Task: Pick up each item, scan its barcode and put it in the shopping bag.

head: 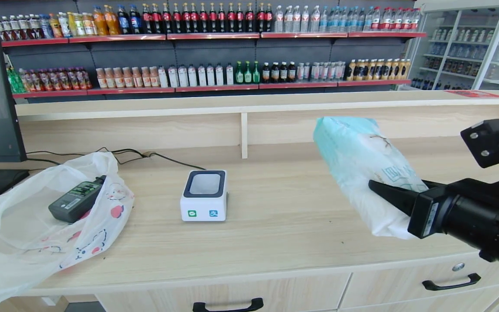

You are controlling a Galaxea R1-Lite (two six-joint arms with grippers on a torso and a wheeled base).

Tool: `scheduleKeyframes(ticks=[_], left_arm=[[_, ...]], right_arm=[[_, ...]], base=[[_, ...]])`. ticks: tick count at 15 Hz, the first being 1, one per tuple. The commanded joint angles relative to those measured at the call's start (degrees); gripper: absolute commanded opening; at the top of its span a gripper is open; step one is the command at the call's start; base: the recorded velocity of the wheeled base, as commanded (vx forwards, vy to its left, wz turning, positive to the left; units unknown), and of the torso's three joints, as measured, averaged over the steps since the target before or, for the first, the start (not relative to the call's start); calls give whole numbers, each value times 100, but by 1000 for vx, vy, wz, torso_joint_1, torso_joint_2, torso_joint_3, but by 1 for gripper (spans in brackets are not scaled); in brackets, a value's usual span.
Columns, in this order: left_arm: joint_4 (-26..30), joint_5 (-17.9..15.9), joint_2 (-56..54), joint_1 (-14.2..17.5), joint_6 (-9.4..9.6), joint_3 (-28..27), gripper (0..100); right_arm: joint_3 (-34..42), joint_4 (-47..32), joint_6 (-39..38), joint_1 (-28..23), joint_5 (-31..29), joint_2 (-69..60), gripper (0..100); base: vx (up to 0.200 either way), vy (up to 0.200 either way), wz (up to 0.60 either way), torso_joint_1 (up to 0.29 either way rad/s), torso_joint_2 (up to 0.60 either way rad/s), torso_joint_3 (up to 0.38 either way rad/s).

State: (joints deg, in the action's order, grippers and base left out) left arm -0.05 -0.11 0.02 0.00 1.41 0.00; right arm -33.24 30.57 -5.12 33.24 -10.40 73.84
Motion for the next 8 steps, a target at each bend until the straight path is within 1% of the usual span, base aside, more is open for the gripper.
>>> scheduleKeyframes(ticks=[1,2,3,4,5,6,7,8], left_arm=[[-4,2,-2,0,-1,0,100],[5,2,-2,0,-1,0,100],[-4,2,-2,0,-1,0,100],[5,2,-2,0,-1,0,100],[-4,2,-2,0,-1,0,100],[-4,2,-2,0,-1,0,100],[-4,2,-2,0,-1,0,100],[5,2,-2,0,-1,0,100]], right_arm=[[-15,1,-147,7,187,-80,0],[-15,19,-332,42,460,-106,0],[37,45,-525,86,855,-203,0],[46,45,-595,95,1013,-265,0],[178,45,-842,103,1594,-432,0],[292,54,-1061,112,2042,-590,0],[354,89,-1378,130,2472,-704,0],[415,107,-1861,139,2833,-836,0]], base=[[0,0,0,0,0,0],[0,0,0,0,0,0],[0,0,0,0,0,0],[0,0,0,0,0,0],[0,0,0,0,0,0],[0,0,0,0,0,0],[0,0,0,0,0,0],[0,0,0,0,0,0]])
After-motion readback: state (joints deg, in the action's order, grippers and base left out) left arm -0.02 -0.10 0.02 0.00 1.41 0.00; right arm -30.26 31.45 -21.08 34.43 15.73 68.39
